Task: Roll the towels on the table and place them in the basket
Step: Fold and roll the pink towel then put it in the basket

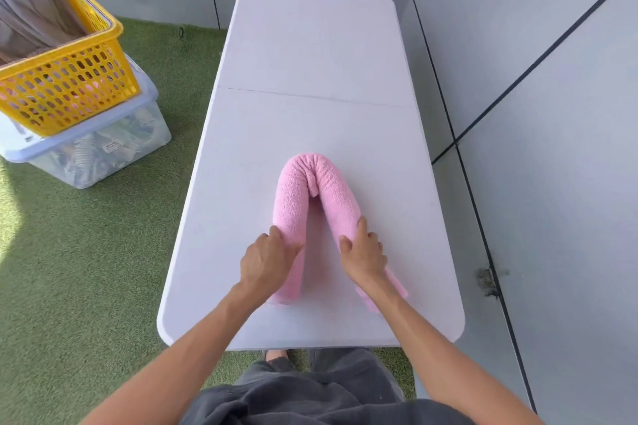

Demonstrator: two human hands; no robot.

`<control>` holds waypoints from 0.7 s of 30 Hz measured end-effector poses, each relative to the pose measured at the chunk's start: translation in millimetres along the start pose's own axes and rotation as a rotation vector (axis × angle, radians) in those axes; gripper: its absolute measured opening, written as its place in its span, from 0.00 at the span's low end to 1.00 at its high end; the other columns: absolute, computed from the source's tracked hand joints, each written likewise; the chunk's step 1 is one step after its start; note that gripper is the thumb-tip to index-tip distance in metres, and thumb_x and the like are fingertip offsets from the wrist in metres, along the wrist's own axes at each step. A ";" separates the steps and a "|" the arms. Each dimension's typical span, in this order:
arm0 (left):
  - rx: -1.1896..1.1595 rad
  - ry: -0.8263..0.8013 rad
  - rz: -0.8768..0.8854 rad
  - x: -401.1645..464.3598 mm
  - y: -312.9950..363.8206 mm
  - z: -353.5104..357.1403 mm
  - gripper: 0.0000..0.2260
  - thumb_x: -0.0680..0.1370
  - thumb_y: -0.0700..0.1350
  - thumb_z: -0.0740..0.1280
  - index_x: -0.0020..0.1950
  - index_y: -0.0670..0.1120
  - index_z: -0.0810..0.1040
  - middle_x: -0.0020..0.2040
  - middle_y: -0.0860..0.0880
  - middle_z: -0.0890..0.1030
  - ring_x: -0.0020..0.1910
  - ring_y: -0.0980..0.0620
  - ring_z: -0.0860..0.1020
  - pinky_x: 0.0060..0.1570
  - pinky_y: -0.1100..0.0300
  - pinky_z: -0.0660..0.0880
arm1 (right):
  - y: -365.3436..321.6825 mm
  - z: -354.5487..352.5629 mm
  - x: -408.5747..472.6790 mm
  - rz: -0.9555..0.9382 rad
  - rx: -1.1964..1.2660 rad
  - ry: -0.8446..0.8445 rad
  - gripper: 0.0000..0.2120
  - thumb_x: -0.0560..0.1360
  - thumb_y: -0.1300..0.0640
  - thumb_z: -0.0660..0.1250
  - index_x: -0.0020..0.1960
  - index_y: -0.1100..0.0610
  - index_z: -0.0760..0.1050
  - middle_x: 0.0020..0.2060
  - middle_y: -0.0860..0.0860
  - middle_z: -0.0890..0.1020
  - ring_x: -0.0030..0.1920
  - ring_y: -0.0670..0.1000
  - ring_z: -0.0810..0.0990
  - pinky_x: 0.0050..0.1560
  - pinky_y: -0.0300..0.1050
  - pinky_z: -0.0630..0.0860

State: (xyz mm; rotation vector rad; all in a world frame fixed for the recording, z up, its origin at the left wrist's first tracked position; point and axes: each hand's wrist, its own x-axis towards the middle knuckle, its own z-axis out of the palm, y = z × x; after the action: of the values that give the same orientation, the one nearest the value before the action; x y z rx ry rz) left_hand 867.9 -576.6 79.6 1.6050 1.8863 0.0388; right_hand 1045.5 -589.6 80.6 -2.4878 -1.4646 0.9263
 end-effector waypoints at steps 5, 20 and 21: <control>-0.265 -0.017 -0.021 -14.5 21.6 24.2 0.20 0.75 0.58 0.68 0.53 0.43 0.68 0.47 0.45 0.76 0.46 0.41 0.76 0.43 0.53 0.70 | 17.9 -27.3 -3.5 -0.135 0.270 -0.170 0.34 0.78 0.56 0.64 0.79 0.53 0.52 0.75 0.50 0.64 0.72 0.51 0.67 0.65 0.37 0.62; -0.587 -0.171 -0.163 -27.3 29.3 39.0 0.25 0.70 0.51 0.76 0.56 0.43 0.65 0.51 0.42 0.77 0.42 0.44 0.82 0.32 0.48 0.81 | 43.9 -1.5 -8.8 -0.202 0.513 0.154 0.15 0.74 0.49 0.71 0.57 0.54 0.73 0.54 0.52 0.76 0.52 0.45 0.75 0.55 0.40 0.71; -0.612 -0.179 -0.175 -27.0 28.0 39.2 0.26 0.69 0.52 0.77 0.56 0.43 0.66 0.51 0.42 0.77 0.44 0.45 0.81 0.33 0.49 0.82 | 43.8 -1.2 -13.6 -0.223 0.464 0.135 0.17 0.74 0.49 0.70 0.59 0.55 0.74 0.56 0.52 0.76 0.55 0.45 0.75 0.58 0.42 0.71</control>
State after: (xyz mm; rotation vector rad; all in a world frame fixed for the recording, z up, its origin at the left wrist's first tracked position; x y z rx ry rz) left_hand 912.4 -608.5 72.8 0.9928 1.6526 0.3505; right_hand 1074.5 -623.7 70.7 -1.9715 -1.2755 0.9112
